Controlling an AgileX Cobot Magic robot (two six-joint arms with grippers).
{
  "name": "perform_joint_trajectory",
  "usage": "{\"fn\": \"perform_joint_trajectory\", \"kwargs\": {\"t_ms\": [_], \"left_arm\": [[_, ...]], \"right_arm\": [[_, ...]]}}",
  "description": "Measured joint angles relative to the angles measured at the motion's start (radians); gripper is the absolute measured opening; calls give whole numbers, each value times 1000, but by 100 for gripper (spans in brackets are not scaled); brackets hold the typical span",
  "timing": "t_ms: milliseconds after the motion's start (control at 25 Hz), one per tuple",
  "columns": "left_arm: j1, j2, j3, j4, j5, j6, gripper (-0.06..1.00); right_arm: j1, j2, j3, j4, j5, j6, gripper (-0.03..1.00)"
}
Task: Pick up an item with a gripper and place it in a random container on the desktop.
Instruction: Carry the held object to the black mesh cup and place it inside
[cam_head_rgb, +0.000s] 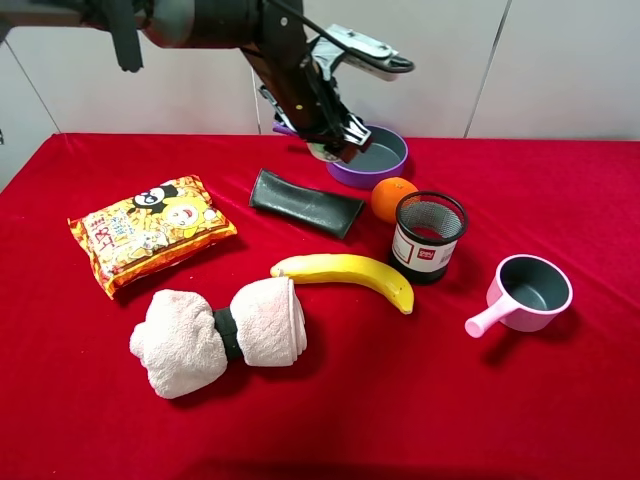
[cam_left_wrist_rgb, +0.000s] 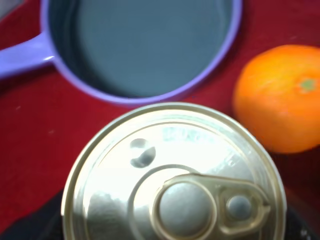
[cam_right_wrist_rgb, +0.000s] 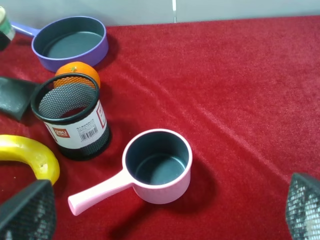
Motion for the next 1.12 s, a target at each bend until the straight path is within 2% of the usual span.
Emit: {"fn": "perform_joint_trajectory", "kwargs": {"t_ms": [400, 1120], "left_arm": [[-80, 0, -1, -73, -32, 30, 64], [-164, 0, -1, -98, -74, 34, 64]], "right_arm": [[0, 0, 0, 0, 0, 0, 69], [0, 0, 0, 0, 0, 0, 69]]}}
